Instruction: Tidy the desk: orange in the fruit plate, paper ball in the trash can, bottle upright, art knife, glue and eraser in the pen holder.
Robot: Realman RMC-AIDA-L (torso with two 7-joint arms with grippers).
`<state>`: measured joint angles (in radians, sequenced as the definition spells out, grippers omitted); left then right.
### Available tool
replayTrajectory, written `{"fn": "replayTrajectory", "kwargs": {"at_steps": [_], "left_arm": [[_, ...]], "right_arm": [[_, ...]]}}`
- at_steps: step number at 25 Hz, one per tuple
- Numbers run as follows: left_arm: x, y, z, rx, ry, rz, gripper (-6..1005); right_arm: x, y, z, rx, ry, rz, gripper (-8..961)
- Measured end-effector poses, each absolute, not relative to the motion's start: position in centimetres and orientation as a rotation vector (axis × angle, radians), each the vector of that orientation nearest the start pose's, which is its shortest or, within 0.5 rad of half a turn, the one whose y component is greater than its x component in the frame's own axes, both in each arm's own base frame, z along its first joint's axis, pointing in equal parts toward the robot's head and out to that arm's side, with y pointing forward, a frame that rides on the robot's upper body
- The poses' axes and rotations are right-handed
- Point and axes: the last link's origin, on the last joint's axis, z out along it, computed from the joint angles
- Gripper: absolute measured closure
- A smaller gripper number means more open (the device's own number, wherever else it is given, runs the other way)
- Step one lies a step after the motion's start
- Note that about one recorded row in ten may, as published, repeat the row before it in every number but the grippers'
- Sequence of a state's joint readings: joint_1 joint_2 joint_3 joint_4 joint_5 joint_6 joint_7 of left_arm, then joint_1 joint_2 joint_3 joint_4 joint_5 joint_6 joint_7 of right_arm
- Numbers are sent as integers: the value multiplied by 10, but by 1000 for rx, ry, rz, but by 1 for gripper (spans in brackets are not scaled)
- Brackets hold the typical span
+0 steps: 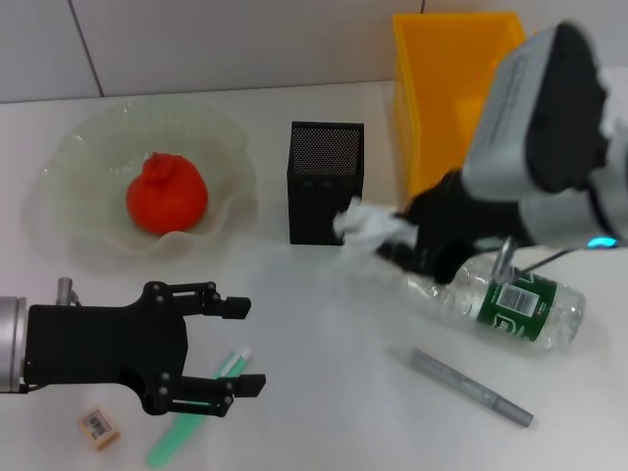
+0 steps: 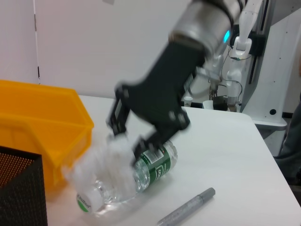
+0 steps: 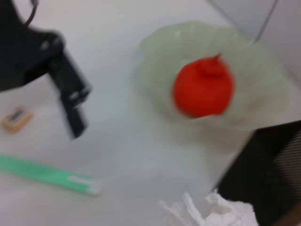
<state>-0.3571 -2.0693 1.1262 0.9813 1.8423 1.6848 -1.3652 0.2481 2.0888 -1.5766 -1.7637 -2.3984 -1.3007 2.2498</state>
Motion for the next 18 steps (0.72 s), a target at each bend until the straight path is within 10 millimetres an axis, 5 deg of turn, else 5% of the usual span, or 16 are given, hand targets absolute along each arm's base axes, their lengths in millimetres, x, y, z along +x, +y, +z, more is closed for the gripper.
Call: {"fn": "replayTrajectory", "kwargs": {"at_steps": [18], "left_arm": [[-229, 282, -14, -3062, -182, -578, 198]], "right_arm": [[135, 330, 76, -2333, 188, -55, 682]]}}
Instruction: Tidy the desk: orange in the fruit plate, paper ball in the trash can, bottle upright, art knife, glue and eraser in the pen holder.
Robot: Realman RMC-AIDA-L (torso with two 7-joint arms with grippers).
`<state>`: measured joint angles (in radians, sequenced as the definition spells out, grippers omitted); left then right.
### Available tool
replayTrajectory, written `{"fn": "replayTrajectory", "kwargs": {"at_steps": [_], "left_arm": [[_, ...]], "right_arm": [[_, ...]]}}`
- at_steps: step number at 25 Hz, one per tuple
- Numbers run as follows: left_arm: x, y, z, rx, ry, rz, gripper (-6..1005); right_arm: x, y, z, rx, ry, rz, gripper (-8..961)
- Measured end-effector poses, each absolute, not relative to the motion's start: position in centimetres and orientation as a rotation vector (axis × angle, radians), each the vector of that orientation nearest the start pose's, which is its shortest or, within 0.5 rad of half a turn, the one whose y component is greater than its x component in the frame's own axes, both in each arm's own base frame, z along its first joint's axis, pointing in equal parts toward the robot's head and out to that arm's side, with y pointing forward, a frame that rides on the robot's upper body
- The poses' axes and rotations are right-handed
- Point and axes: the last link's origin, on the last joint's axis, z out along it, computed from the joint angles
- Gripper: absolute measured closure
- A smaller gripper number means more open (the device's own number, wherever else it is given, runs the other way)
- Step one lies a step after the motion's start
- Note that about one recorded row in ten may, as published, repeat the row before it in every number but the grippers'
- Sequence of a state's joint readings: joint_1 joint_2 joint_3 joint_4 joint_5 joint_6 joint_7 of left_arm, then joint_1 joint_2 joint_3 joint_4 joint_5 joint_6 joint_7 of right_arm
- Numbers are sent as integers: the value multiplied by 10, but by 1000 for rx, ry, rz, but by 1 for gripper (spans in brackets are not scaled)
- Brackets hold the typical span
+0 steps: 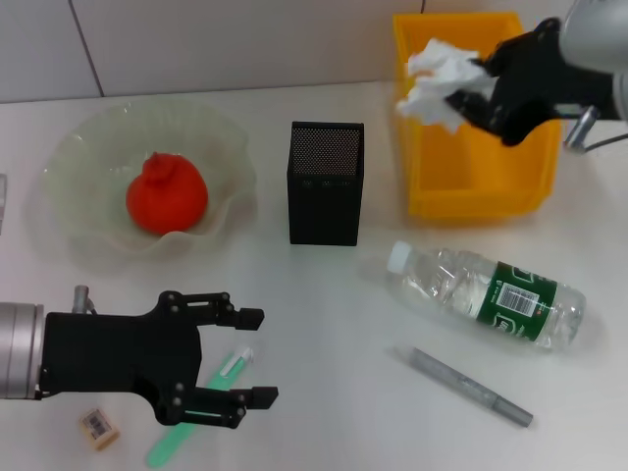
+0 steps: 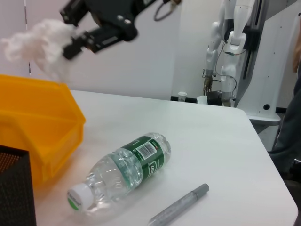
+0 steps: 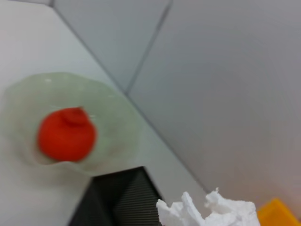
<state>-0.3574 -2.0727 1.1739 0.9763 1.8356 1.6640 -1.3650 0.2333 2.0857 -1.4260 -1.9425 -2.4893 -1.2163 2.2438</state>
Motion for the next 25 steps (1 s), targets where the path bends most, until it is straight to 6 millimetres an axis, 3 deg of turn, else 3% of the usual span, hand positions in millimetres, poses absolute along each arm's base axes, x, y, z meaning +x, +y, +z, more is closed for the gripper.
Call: {"fn": "replayTrajectory", "kwargs": {"at_steps": [9, 18, 25], "left_arm": [[-227, 282, -19, -3074, -175, -572, 198], [-224, 283, -22, -3086, -168, -591, 198], [-223, 284, -22, -3083, -157, -595, 198]], "right_arm": [[165, 352, 89, -2200, 245, -114, 684], [190, 374, 86, -2144, 303, -135, 673], [201, 389, 73, -2158, 301, -160, 642]]}}
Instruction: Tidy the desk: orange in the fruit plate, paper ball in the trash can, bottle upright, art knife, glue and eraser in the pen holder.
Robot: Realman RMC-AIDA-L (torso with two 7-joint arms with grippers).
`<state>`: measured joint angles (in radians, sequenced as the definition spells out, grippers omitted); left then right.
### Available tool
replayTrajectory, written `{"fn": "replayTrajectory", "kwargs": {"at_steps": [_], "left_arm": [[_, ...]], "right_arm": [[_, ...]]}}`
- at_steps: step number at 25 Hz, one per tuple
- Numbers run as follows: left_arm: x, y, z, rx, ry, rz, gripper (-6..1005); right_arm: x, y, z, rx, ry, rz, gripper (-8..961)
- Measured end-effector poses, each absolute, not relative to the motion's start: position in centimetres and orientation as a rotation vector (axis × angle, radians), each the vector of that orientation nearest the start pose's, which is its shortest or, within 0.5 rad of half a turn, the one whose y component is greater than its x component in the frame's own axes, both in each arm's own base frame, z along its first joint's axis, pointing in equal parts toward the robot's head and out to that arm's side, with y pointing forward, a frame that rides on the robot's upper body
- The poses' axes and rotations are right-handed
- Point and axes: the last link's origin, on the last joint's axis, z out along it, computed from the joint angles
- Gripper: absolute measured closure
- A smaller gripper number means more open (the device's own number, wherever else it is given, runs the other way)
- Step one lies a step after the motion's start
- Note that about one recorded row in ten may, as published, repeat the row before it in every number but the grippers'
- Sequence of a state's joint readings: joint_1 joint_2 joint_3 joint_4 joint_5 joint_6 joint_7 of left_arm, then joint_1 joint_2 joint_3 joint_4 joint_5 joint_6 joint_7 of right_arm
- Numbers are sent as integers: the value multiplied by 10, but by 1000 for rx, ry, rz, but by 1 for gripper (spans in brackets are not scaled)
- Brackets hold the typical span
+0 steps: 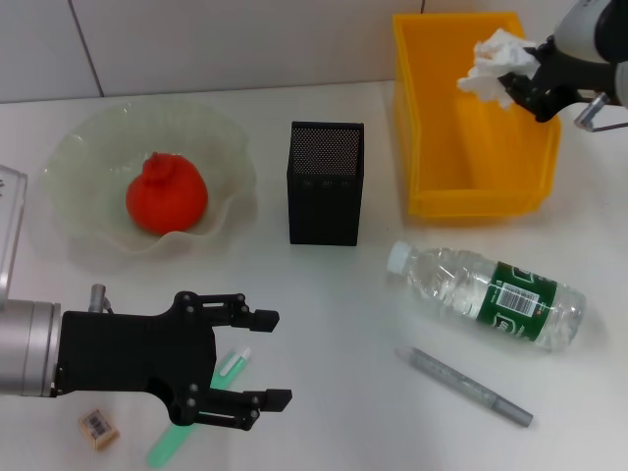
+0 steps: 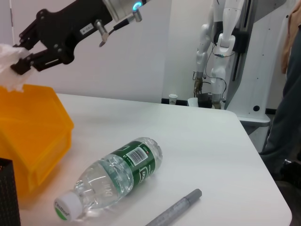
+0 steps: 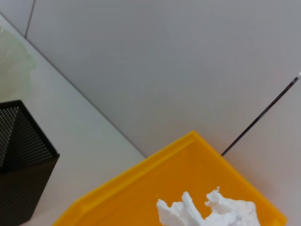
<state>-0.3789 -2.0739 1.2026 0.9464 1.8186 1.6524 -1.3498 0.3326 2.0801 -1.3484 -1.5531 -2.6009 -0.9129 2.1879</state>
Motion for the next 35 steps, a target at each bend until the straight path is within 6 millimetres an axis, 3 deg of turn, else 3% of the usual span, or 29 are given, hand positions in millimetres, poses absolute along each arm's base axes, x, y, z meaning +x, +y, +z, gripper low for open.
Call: {"fn": "replayTrajectory", "kwargs": {"at_steps": [19, 22, 27, 35], "left_arm": [[-223, 287, -22, -3072, -153, -584, 198], [-223, 287, -22, -3072, -152, -583, 198], [-223, 288, -22, -3071, -152, -581, 198], [-224, 288, -24, -3070, -169, -579, 198]], "right_arm": [[204, 398, 63, -2148, 289, -145, 559], [204, 398, 64, -2141, 287, -142, 350], [200, 397, 67, -2130, 276, -126, 234], [182, 380, 69, -2153, 236, -36, 216]]}}
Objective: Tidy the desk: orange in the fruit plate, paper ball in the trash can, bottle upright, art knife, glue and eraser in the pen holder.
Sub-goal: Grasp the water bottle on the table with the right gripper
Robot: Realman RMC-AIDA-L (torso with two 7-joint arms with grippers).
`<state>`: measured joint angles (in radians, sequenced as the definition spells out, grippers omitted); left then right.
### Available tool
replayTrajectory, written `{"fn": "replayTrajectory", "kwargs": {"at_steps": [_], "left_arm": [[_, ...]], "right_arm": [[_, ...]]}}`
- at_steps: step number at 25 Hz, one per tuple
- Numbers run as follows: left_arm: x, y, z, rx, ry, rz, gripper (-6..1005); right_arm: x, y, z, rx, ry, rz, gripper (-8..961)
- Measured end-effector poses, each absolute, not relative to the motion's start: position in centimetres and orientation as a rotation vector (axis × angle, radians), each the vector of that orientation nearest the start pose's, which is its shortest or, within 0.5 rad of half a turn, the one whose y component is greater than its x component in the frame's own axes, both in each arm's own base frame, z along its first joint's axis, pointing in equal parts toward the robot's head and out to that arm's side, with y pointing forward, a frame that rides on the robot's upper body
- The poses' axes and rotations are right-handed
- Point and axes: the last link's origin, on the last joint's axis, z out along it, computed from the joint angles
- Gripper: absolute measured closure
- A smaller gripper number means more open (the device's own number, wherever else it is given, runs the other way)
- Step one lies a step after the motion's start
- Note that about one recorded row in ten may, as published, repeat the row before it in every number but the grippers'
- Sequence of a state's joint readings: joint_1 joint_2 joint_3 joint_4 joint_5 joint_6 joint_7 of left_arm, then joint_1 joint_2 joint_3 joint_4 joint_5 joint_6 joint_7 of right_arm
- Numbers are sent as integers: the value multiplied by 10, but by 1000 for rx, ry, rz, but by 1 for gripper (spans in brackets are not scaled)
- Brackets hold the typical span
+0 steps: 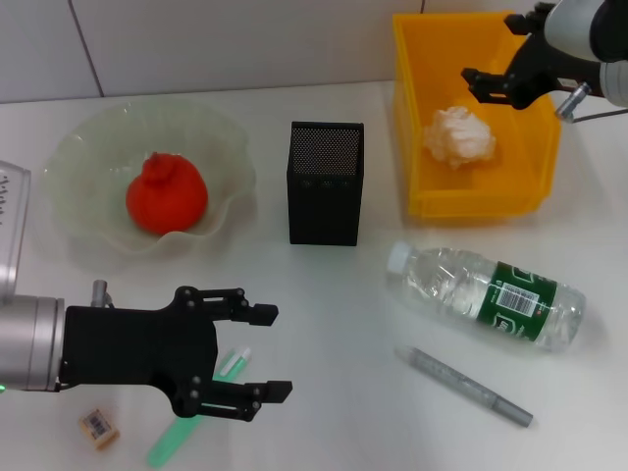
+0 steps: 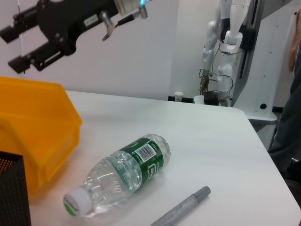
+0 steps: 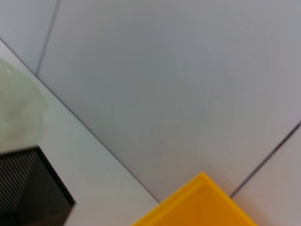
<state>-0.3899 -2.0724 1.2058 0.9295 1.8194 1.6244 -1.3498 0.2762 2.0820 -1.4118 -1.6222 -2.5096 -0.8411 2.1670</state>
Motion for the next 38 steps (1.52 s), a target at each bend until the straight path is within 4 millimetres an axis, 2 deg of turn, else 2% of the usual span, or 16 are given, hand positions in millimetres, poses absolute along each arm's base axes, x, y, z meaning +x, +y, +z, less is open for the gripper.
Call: {"fn": "replayTrajectory", "kwargs": {"at_steps": [9, 14, 24, 33, 38], "left_arm": [[-224, 290, -26, -3069, -172, -578, 198], [-225, 289, -28, -3070, -186, -578, 198], [-227, 288, -29, -3071, -185, -580, 199], [-229, 285, -29, -3073, -196, -583, 199], [-229, 285, -29, -3074, -197, -584, 199]], "right_arm": [[159, 349, 68, -2253, 291, -1, 179], [158, 338, 70, -2278, 367, -63, 118], [159, 321, 66, -2318, 503, -182, 118], [152, 294, 69, -2399, 608, -291, 119], [154, 289, 70, -2411, 656, -333, 119]]}}
